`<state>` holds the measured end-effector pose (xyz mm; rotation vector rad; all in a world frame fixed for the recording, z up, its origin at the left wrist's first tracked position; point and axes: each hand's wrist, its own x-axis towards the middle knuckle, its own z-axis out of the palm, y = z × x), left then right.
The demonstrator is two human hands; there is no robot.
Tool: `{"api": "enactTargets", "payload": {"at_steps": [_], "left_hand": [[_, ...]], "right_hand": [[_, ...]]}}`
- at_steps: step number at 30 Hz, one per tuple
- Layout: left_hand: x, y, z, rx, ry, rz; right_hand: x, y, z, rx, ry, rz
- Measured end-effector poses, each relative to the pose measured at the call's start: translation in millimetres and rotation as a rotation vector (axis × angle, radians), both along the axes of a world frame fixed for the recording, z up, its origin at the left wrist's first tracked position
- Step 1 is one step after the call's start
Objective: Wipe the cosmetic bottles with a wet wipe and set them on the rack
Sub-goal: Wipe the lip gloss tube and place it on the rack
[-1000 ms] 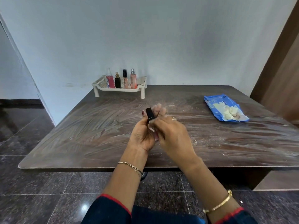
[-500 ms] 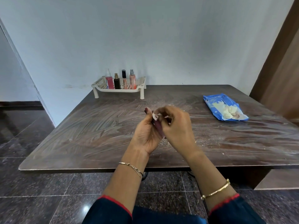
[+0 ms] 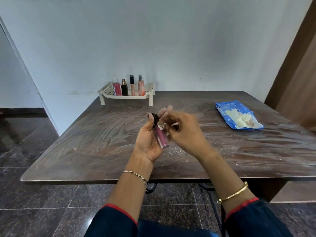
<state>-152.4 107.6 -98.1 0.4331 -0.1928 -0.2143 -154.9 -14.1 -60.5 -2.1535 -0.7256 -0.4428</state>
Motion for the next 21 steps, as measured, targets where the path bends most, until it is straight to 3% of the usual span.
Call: {"api": "enactTargets", "payload": {"at_steps": [6, 13, 21], "left_hand": [[4, 1, -5, -0.222, 0.048, 0.046], [4, -12, 0, -0.483, 0.292, 0.253], [-1, -13, 18, -0.503, 0.409, 0.364]], "right_hand": [[-32, -8, -24, -0.018, -0.074, 0.054], [-43, 0, -48, 0.148, -0.240, -0.128], [-44, 3, -48, -0.017, -0.473, -0.153]]}}
